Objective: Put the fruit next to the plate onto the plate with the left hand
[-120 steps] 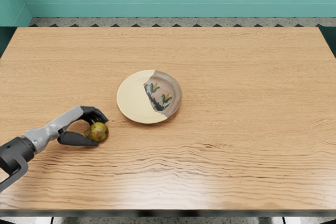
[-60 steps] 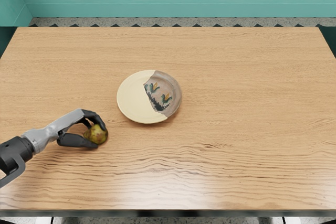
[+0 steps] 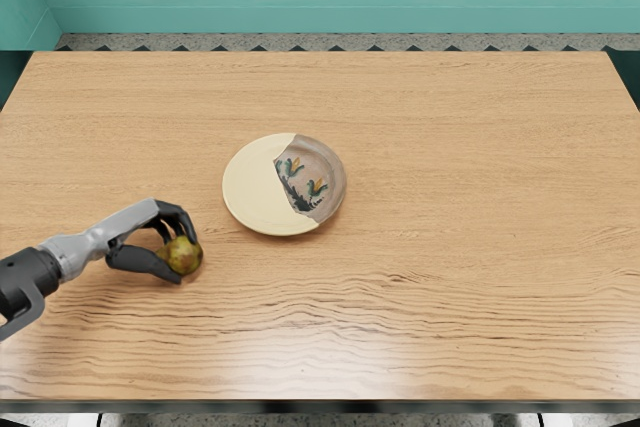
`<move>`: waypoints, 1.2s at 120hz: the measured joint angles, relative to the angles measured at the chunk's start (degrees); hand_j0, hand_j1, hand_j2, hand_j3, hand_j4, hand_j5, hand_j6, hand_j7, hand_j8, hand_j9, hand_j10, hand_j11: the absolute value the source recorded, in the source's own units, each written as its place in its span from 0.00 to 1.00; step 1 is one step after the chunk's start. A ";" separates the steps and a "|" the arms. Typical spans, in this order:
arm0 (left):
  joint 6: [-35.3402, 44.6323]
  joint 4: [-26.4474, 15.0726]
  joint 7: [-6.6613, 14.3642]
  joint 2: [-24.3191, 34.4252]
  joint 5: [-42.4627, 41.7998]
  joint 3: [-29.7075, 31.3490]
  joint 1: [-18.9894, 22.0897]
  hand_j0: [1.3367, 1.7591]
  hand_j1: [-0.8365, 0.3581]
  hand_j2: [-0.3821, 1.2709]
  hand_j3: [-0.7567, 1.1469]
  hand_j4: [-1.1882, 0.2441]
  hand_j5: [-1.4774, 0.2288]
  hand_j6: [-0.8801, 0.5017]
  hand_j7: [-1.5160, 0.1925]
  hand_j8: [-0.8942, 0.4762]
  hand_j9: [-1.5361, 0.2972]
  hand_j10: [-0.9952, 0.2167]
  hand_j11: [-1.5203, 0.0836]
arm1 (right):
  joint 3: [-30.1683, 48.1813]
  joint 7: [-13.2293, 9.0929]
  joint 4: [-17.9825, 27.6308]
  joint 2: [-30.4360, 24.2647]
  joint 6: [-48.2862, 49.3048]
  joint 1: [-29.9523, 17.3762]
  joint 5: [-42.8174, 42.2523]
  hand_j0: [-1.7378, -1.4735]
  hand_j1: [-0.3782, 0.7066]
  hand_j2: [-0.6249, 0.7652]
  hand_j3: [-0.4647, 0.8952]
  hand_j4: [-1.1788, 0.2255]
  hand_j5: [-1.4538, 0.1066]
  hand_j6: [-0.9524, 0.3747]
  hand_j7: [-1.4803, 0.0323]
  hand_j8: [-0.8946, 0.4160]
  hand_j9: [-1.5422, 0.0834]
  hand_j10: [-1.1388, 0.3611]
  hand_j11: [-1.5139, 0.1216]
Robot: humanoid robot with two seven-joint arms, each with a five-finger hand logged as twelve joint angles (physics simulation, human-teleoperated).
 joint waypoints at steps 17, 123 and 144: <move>-1.47 0.18 0.34 0.11 -0.48 -0.06 -2.43 0.76 0.45 0.51 0.40 0.35 0.31 0.32 0.34 0.31 0.33 0.28 0.37 | 0.00 0.02 0.00 0.00 0.00 0.01 0.00 0.30 0.06 0.44 0.34 0.82 0.90 0.69 0.95 0.66 0.92 0.74 0.90; -15.38 4.79 3.75 -4.63 -10.55 0.04 -21.70 0.76 0.42 0.64 0.40 0.33 0.29 0.28 0.32 0.24 0.31 0.25 0.35 | 0.00 0.02 0.00 0.00 0.00 0.01 -0.01 0.30 0.06 0.44 0.34 0.82 0.90 0.69 0.95 0.66 0.92 0.74 0.90; -17.21 8.54 4.35 -8.95 -11.23 0.82 -25.39 0.76 0.37 0.66 0.40 0.32 0.29 0.24 0.32 0.26 0.31 0.27 0.34 | -0.02 0.03 0.00 0.00 0.00 0.01 -0.01 0.30 0.06 0.44 0.34 0.82 0.90 0.69 0.95 0.66 0.92 0.74 0.90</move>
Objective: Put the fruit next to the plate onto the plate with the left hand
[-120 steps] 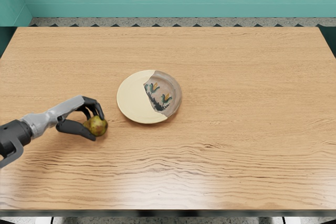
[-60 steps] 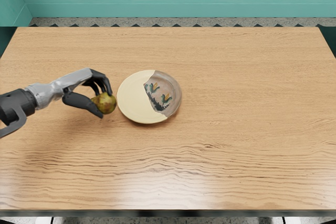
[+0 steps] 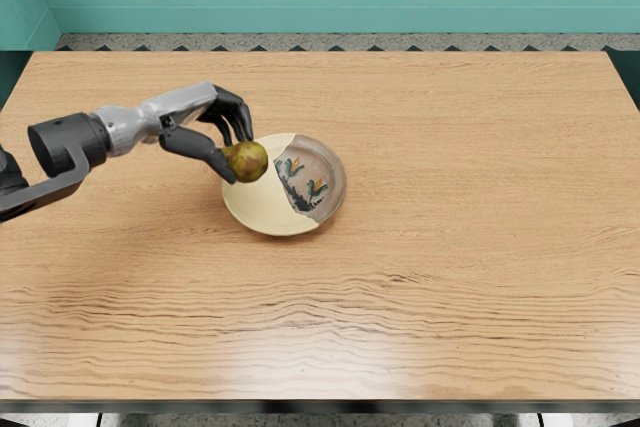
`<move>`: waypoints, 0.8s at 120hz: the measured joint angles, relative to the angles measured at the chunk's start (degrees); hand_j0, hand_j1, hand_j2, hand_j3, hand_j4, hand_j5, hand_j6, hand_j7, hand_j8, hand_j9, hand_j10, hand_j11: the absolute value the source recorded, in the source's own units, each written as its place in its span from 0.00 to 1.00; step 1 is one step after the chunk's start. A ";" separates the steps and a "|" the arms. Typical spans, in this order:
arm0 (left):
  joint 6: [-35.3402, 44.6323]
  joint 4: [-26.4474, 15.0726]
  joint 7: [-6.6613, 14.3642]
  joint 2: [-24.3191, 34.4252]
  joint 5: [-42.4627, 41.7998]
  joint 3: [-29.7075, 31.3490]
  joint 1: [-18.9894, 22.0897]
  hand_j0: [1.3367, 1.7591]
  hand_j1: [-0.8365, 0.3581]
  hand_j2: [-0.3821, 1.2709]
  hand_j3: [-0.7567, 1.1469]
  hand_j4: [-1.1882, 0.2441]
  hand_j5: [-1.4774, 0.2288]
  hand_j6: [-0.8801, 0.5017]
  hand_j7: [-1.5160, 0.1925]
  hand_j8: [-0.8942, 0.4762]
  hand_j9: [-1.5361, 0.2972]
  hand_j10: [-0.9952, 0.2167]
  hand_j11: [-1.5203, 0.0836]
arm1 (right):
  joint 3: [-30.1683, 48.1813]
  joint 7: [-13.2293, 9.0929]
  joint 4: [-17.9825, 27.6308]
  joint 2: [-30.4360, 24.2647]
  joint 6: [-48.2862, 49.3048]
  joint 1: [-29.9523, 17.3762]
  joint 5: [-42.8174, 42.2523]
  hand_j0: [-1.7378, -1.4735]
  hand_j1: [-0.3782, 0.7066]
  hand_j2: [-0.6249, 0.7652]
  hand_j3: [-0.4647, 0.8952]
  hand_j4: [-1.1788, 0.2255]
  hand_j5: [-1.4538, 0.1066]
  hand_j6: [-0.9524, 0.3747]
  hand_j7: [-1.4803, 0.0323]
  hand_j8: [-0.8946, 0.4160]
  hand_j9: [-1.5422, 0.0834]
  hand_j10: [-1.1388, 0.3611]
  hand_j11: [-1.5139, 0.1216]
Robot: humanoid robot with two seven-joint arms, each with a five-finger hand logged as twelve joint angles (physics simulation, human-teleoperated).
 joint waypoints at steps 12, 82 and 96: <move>-0.63 2.27 0.23 -2.73 -0.10 1.52 -2.57 0.76 0.34 0.71 0.40 0.32 0.29 0.23 0.31 0.26 0.31 0.27 0.34 | 0.01 0.00 0.00 0.00 0.00 0.00 0.00 0.30 0.06 0.44 0.34 0.82 0.90 0.69 0.95 0.66 0.92 0.74 0.90; -1.76 12.41 0.60 -11.78 -1.19 5.86 -9.50 0.76 0.41 0.56 0.40 0.38 0.37 0.19 0.39 0.26 0.38 0.34 0.42 | 0.02 0.00 -0.08 0.00 0.00 0.00 0.00 0.30 0.06 0.44 0.34 0.82 0.90 0.69 0.95 0.66 0.92 0.74 0.90; 1.85 12.40 0.82 -11.85 -5.91 5.96 -9.22 0.76 0.61 0.42 0.40 0.54 0.54 0.35 0.57 0.39 0.54 0.51 0.61 | 0.02 0.00 -0.08 0.00 0.00 0.00 0.00 0.30 0.06 0.44 0.34 0.82 0.90 0.69 0.95 0.66 0.92 0.74 0.90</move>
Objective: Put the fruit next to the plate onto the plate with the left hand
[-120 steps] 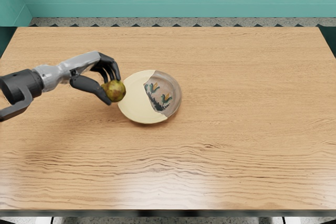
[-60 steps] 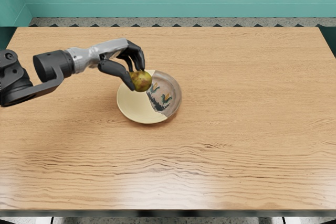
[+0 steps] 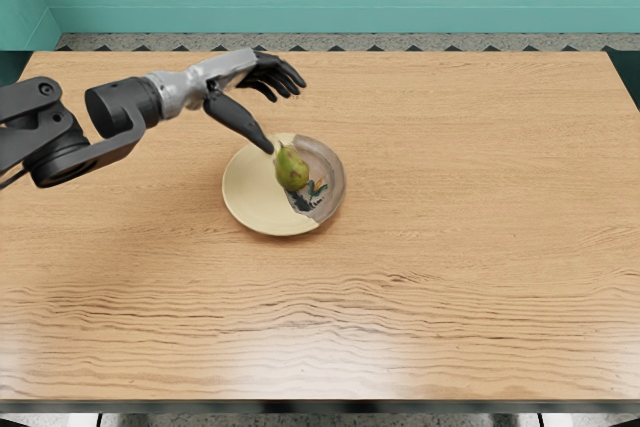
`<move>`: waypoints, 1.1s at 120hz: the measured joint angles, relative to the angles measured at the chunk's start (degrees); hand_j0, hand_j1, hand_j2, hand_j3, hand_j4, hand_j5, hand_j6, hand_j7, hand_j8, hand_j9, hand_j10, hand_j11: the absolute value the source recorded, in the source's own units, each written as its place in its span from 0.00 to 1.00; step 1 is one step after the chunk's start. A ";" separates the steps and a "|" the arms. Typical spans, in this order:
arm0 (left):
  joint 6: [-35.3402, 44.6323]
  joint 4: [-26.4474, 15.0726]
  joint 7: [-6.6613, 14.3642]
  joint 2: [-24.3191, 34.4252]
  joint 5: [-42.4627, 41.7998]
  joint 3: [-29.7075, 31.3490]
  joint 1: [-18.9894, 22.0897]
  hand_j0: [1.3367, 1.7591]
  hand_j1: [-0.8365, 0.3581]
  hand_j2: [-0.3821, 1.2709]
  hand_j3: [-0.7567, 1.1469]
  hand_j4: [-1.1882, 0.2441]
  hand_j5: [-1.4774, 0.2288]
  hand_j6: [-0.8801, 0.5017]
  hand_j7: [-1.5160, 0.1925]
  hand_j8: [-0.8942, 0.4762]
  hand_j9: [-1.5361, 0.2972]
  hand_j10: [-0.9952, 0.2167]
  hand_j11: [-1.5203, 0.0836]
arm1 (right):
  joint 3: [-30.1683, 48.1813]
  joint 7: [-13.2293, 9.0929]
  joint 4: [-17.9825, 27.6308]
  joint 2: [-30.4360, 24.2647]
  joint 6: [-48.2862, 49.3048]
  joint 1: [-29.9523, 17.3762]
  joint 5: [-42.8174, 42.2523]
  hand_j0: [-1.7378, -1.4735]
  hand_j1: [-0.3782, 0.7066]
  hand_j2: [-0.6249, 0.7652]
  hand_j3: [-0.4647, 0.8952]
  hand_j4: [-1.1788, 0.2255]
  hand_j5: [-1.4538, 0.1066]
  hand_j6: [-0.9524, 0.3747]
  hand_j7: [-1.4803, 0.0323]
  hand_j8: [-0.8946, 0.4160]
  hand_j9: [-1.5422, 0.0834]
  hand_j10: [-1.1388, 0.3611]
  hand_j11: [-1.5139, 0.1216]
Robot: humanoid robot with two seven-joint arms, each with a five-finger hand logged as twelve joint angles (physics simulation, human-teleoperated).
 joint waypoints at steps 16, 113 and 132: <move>1.12 -0.81 0.08 0.55 -1.78 -0.02 0.45 0.76 0.75 0.34 0.40 0.64 0.66 0.45 0.68 0.48 0.65 0.62 0.73 | 0.00 0.00 0.01 0.00 0.00 0.00 0.00 0.30 0.06 0.44 0.34 0.82 0.90 0.69 0.95 0.66 0.92 0.74 0.90; -27.41 -24.25 38.71 31.82 -76.31 -1.21 7.11 0.76 0.85 0.25 0.40 0.73 0.76 0.54 0.78 0.55 0.74 0.71 0.83 | 0.00 0.00 0.60 0.00 0.00 0.00 -0.07 0.30 0.06 0.44 0.34 0.82 0.90 0.69 0.95 0.66 0.92 0.74 0.90; -28.86 -23.81 42.04 38.09 -79.13 -1.10 9.78 0.76 0.85 0.25 0.40 0.74 0.76 0.54 0.78 0.56 0.74 0.71 0.84 | 0.00 0.00 0.61 0.00 0.00 0.00 -0.07 0.30 0.06 0.44 0.34 0.82 0.90 0.69 0.95 0.66 0.92 0.74 0.90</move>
